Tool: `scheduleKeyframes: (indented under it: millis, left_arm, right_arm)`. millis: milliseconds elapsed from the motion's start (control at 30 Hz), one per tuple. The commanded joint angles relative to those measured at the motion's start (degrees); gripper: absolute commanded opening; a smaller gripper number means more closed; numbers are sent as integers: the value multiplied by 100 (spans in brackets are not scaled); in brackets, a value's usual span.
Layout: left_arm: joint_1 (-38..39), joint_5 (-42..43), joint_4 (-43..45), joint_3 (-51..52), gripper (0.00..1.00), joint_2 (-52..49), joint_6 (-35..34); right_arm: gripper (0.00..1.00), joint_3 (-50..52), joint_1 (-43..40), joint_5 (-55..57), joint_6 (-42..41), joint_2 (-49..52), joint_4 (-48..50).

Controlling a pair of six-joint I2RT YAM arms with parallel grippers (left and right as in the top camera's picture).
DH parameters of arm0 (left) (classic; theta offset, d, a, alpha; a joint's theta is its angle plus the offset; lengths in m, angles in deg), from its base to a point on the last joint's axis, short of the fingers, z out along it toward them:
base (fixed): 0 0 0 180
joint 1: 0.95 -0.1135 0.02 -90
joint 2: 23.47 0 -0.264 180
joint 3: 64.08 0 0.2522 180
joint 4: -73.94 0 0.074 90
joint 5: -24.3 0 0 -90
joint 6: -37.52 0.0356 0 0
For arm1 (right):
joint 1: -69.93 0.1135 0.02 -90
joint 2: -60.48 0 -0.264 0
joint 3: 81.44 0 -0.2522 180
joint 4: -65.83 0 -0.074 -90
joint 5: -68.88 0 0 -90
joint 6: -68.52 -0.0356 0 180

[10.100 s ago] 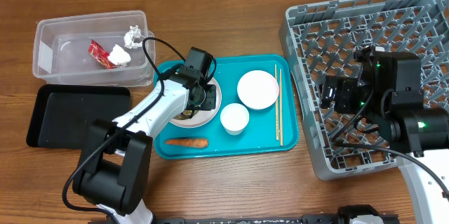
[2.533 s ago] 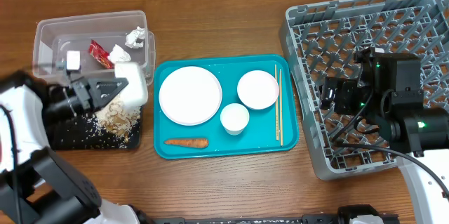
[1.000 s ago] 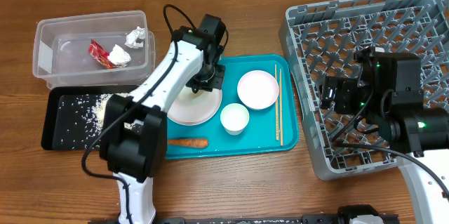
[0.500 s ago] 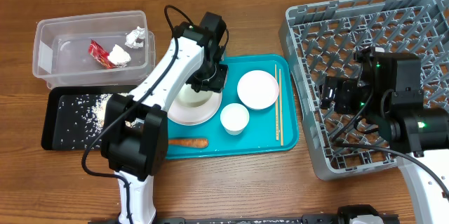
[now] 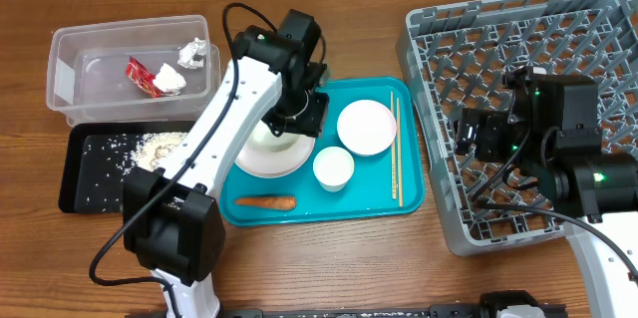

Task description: Sort waste into correct bins and load items into the dishwasher

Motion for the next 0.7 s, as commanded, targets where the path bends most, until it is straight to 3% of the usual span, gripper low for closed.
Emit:
scheduleKeyframes:
  millis: [0, 333, 367, 400, 433, 600, 667]
  left_arm:
    - [302, 98, 20, 245, 42, 31, 308]
    - [640, -592, 435, 1117, 41, -297, 39]
    - [640, -590, 439, 1117, 36, -313, 39]
    - [640, -588, 527, 1117, 19, -319, 37]
    - [643, -588, 568, 1110, 18, -317, 4]
    - [638, -581, 664, 1099, 19, -317, -46]
    - [647, -450, 667, 1084, 24, -317, -42]
  right_arm:
    - [100, -140, -2, 31, 2, -35, 15]
    - [100, -140, -2, 31, 2, -35, -24]
    - [100, -140, -2, 31, 2, -35, -24]
    - [100, -140, -2, 31, 2, -35, -24]
    - [100, -140, -2, 31, 2, -35, -24]
    - [100, -140, -2, 31, 2, -35, -44]
    - [100, -140, -2, 31, 2, -35, -46]
